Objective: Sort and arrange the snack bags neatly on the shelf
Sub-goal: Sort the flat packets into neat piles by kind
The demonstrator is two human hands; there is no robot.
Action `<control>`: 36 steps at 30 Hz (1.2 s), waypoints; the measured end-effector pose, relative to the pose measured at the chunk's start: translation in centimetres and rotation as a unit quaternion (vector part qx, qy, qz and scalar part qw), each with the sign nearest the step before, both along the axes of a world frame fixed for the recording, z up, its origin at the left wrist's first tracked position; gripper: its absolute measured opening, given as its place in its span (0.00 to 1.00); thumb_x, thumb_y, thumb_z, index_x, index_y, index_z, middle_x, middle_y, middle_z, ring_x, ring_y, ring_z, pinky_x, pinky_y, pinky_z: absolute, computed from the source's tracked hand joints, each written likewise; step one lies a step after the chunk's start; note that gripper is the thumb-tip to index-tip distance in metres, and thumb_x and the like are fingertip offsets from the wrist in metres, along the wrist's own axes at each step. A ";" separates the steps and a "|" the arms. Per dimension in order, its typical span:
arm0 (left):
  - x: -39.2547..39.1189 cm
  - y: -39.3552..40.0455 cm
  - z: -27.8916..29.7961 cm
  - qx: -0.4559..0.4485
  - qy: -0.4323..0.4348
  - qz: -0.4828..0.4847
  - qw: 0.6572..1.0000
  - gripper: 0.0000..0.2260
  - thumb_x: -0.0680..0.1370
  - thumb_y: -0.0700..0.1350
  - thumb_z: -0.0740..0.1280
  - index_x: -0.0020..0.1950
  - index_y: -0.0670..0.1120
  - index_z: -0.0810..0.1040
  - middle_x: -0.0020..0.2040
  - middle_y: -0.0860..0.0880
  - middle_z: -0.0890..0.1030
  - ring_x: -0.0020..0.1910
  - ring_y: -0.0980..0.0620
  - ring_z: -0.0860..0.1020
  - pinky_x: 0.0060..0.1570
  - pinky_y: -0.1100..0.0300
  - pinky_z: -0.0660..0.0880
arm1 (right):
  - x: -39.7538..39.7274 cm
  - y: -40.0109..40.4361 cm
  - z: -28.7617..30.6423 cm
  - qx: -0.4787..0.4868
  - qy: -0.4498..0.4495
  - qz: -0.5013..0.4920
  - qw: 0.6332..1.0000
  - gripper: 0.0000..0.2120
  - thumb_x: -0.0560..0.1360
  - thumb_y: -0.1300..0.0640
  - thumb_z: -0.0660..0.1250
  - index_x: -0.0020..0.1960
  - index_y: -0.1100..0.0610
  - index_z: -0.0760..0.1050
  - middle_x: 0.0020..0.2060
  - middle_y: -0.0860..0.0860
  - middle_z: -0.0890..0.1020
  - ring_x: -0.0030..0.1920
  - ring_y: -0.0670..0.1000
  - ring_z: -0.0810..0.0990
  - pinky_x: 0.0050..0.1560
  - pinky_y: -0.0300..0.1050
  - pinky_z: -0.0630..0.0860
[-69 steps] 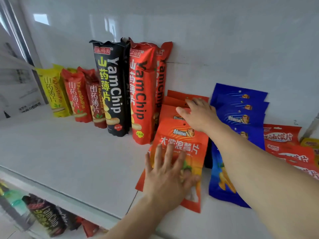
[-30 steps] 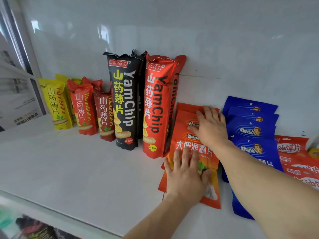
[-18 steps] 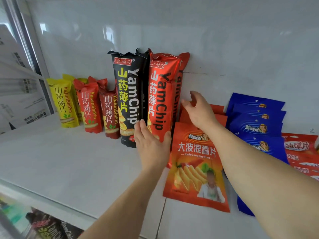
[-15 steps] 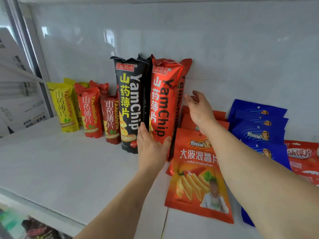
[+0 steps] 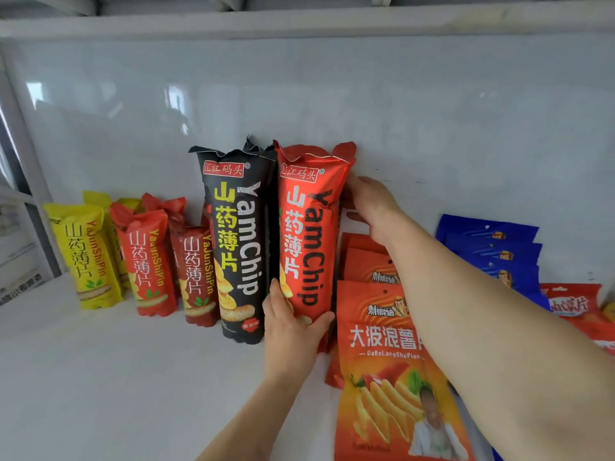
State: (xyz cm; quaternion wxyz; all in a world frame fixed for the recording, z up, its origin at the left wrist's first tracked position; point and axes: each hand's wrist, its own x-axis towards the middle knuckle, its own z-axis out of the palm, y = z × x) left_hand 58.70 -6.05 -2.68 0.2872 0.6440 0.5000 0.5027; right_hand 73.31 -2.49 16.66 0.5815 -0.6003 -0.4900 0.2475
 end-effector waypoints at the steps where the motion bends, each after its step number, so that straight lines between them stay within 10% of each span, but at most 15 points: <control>1: 0.0 0.1 -0.1 0.003 0.001 0.004 1.000 0.51 0.68 0.54 0.79 0.81 0.49 0.50 0.71 0.49 0.63 0.71 0.46 0.67 0.70 0.45 0.69 | 0.0 0.2 0.1 -0.003 -0.002 -0.002 1.000 0.19 0.74 0.35 0.63 0.46 0.51 0.78 0.50 0.52 0.84 0.53 0.53 0.82 0.58 0.54 0.78; 15: 0.2 -1.0 0.6 0.028 0.042 0.051 0.997 0.52 0.67 0.64 0.75 0.81 0.46 0.51 0.74 0.48 0.63 0.74 0.48 0.62 0.71 0.52 0.64 | 0.7 0.0 -0.2 -0.012 0.091 0.015 0.996 0.24 0.74 0.33 0.63 0.51 0.52 0.82 0.45 0.48 0.86 0.50 0.50 0.83 0.56 0.49 0.77; 24: -6.1 -1.1 2.1 0.083 -0.052 0.175 0.980 0.26 0.78 0.57 0.67 0.71 0.45 0.68 0.63 0.50 0.70 0.60 0.52 0.71 0.59 0.50 0.73 | -1.5 -3.8 -2.5 0.019 0.122 -0.129 0.984 0.36 0.76 0.30 0.54 0.65 0.59 0.76 0.60 0.57 0.80 0.59 0.58 0.79 0.64 0.58 0.75; 29: -11.1 1.4 3.9 0.115 -0.099 0.158 0.976 0.23 0.80 0.55 0.65 0.70 0.44 0.69 0.66 0.47 0.69 0.67 0.47 0.70 0.66 0.46 0.71 | -6.3 -6.3 -7.0 0.095 0.050 -0.257 0.960 0.25 0.80 0.36 0.53 0.41 0.58 0.68 0.34 0.52 0.73 0.34 0.50 0.71 0.38 0.48 0.67; 36: -14.9 4.2 11.5 0.182 -0.093 0.040 0.978 0.24 0.79 0.55 0.67 0.70 0.43 0.70 0.68 0.45 0.70 0.70 0.47 0.66 0.71 0.52 0.64 | -16.0 -7.1 -12.7 0.169 -0.052 -0.337 0.925 0.18 0.76 0.39 0.66 0.57 0.52 0.72 0.49 0.48 0.78 0.47 0.48 0.78 0.49 0.48 0.77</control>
